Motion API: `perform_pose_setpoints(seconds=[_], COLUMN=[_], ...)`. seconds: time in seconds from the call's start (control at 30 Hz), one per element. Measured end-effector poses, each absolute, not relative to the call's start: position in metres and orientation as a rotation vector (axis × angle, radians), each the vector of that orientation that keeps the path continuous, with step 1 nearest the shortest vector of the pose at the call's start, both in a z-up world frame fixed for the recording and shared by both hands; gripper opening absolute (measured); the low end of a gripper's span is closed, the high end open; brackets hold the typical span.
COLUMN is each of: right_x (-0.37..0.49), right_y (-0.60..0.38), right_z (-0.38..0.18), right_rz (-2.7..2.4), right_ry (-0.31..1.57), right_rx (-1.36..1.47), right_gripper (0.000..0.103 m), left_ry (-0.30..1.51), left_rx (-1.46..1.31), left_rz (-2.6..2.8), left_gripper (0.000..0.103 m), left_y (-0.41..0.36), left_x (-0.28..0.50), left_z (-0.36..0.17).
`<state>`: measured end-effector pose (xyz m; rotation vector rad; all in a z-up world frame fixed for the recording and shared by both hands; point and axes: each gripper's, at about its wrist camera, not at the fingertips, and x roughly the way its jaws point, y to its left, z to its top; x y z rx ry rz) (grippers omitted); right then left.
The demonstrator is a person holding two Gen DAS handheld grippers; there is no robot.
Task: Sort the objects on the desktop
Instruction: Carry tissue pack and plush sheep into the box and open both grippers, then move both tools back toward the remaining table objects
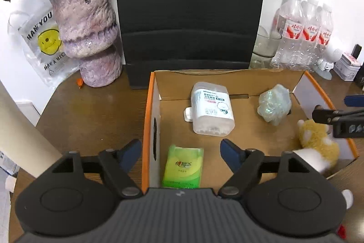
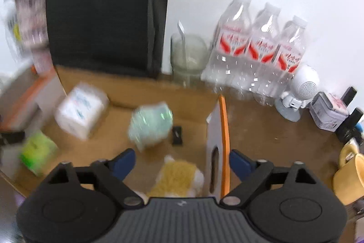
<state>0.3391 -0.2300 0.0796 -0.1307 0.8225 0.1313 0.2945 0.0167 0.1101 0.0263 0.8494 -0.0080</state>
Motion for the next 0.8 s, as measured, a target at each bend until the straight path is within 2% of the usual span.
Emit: perform_pose_setpoints(seconds=[0.23, 0.3, 0.37, 0.43, 0.5, 0.67, 0.8], right_x=[0.340, 0.331, 0.317, 0.306, 0.289, 0.234, 0.191], right_y=[-0.241, -0.240, -0.237, -0.236, -0.233, -0.226, -0.223], right_z=[0.118, 0.123, 0.127, 0.126, 0.124, 0.112, 0.098], right_rz=[0.200, 0.194, 0.202, 0.212, 0.218, 0.213, 0.211], right_ry=[0.975, 0.976, 0.961, 0.948, 0.906, 0.642, 0.450], right_rx=[0.104, 0.114, 0.113, 0.113, 0.126, 0.115, 0.105], right_gripper=[0.093, 0.093, 0.094, 0.095, 0.095, 0.095, 0.102], left_ry=[0.986, 0.975, 0.934, 0.873, 0.769, 0.480, 0.387], left_rx=[-0.102, -0.110, -0.124, -0.107, -0.089, -0.076, -0.051], left_rz=[-0.012, -0.017, -0.019, -0.013, 0.006, -0.008, 0.009], left_gripper=[0.084, 0.088, 0.096, 0.098, 0.103, 0.103, 0.103], left_y=[0.019, 0.015, 0.012, 0.006, 0.001, -0.001, -0.007], left_x=[0.299, 0.289, 0.276, 0.259, 0.238, 0.177, 0.148], left_z=[0.137, 0.142, 0.147, 0.151, 0.153, 0.144, 0.129])
